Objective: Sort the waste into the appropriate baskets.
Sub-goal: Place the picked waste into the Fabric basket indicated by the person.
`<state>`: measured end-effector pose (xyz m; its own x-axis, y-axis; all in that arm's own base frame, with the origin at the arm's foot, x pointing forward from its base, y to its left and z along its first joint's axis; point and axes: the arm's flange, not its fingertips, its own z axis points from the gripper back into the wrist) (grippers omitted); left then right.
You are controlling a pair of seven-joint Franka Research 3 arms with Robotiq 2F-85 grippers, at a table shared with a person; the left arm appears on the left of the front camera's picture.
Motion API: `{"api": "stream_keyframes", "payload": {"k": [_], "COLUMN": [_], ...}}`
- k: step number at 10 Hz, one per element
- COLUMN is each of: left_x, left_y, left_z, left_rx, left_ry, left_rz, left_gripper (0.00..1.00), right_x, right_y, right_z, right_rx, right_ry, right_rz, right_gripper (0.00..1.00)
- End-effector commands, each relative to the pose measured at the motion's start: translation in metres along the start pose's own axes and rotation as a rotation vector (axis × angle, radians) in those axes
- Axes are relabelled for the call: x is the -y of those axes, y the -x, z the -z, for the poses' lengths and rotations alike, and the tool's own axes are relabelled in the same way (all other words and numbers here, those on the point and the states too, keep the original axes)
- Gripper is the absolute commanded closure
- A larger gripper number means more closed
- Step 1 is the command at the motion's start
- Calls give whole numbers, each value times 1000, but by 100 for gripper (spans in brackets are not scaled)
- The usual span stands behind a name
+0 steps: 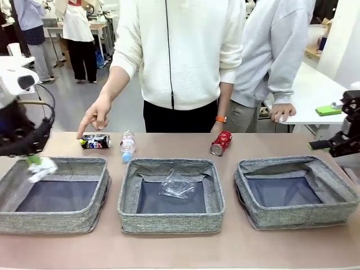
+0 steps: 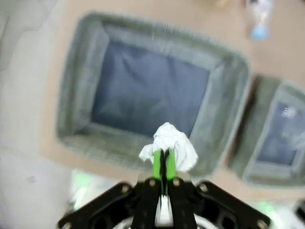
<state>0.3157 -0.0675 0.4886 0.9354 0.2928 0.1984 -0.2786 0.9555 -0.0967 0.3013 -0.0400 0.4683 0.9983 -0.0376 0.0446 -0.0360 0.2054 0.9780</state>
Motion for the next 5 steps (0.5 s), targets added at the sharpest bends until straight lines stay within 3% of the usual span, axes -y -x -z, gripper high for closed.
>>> {"api": "stream_keyframes", "payload": {"k": [1, 5], "left_x": [12, 15], "left_y": [-42, -47], "left_z": [42, 59], "left_rx": [-96, -158], "left_ry": [108, 78], "left_rz": [-41, -65], "left_gripper": [98, 98], "right_x": [-6, -6], "right_y": [0, 0], "right_z": [1, 1], "right_rx": [8, 8], "right_ry": [-17, -17], "right_rz": [17, 17], "right_gripper": [0, 0]}}
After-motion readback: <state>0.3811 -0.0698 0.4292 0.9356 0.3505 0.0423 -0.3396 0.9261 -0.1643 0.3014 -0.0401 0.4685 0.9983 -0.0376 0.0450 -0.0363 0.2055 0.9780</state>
